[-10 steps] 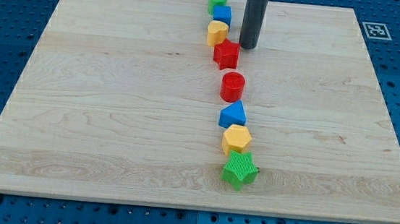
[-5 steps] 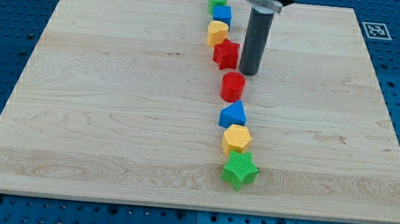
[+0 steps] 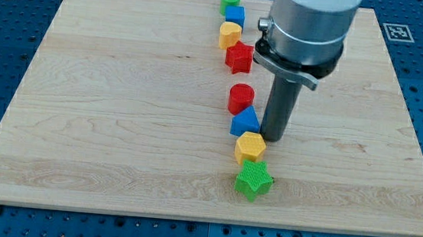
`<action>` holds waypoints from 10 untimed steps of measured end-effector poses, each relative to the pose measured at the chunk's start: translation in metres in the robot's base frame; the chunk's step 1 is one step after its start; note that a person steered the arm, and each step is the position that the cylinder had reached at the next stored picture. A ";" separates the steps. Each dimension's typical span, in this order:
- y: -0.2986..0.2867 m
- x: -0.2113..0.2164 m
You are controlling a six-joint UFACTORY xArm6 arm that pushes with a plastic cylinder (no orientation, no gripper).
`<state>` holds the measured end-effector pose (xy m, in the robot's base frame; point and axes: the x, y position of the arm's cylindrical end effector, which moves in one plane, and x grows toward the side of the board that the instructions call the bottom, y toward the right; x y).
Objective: Nudge the green star to the left
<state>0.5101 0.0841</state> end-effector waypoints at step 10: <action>-0.006 0.094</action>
<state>0.6045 0.0783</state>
